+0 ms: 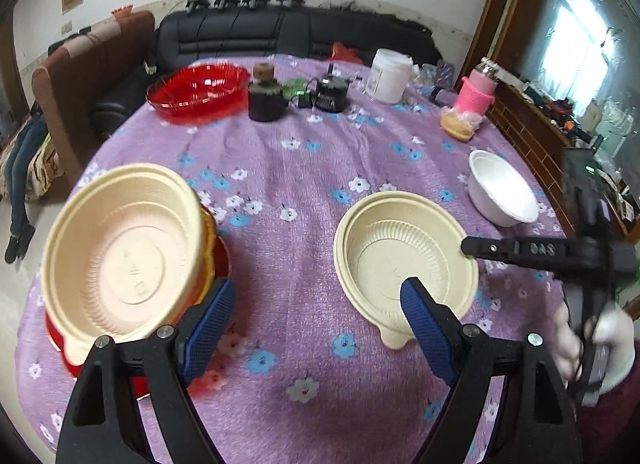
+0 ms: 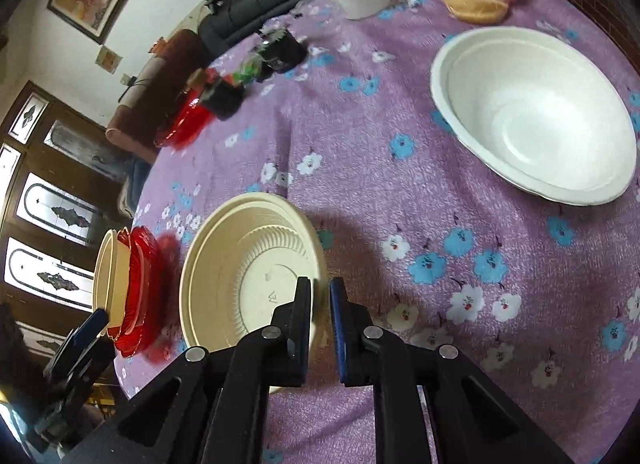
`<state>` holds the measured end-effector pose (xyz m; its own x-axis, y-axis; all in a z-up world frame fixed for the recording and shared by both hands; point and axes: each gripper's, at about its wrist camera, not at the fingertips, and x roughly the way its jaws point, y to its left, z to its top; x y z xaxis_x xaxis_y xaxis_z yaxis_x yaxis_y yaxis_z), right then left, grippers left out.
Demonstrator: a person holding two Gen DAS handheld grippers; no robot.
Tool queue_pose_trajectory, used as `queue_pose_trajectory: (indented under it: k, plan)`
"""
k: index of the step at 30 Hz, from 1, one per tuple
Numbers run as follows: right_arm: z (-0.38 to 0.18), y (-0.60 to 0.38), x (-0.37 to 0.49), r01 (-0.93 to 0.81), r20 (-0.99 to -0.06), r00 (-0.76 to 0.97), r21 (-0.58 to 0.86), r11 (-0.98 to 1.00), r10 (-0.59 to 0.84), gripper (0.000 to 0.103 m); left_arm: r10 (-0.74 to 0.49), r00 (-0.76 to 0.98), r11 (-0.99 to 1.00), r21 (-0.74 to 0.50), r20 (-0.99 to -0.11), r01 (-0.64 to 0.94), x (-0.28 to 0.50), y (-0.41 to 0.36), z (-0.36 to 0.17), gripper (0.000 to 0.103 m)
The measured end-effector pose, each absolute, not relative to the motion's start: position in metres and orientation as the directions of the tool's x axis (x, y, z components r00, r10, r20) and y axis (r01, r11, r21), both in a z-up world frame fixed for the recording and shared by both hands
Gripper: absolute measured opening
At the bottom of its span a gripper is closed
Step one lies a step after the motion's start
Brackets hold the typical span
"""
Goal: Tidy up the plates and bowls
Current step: 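Grasp the rim of the second cream plastic bowl with the right gripper, then lower the second cream bowl into the first cream bowl, open right gripper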
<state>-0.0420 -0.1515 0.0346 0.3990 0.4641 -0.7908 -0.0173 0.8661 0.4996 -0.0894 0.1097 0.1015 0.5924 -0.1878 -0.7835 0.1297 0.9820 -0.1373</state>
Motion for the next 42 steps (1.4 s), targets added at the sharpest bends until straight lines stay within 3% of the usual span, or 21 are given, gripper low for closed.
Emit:
queue_pose_trajectory:
  k: [5,17,20,23,25,27,29,42]
  plan:
    - [0.036,-0.149,-0.050,-0.054,-0.778,0.440,0.475,0.878,0.448,0.028,-0.146,0.575,0.988,-0.094,-0.805,0.119,-0.072,0.096,0.089,0.084]
    - [0.021,-0.141,-0.054,-0.083,-0.781,0.431,0.464,0.882,0.452,0.028,-0.128,0.500,0.990,-0.079,-0.856,0.118,-0.044,0.079,0.051,0.084]
    - [0.018,-0.137,-0.054,-0.091,-0.782,0.430,0.460,0.883,0.451,0.028,-0.135,0.491,0.989,-0.086,-0.861,0.122,-0.041,0.077,0.047,0.073]
    - [0.016,-0.133,-0.055,-0.097,-0.784,0.425,0.457,0.884,0.452,0.028,-0.146,0.471,0.986,-0.092,-0.870,0.136,-0.039,0.075,0.043,0.050]
    - [0.014,-0.132,-0.055,-0.098,-0.784,0.421,0.460,0.882,0.456,0.028,-0.155,0.458,0.984,-0.096,-0.875,0.149,-0.039,0.073,0.041,0.029]
    - [0.013,-0.132,-0.056,-0.097,-0.782,0.422,0.465,0.880,0.459,0.028,-0.184,0.450,0.978,-0.120,-0.874,0.168,-0.040,0.070,0.040,0.019]
    - [0.014,-0.131,-0.058,-0.102,-0.777,0.427,0.466,0.879,0.462,0.020,-0.184,0.463,0.978,-0.114,-0.867,0.175,-0.044,0.067,0.043,0.018]
    - [0.081,-0.103,-0.077,-0.199,-0.716,0.514,0.435,0.878,0.471,0.020,-0.208,0.611,0.978,-0.152,-0.764,0.142,-0.088,0.107,0.118,0.019]
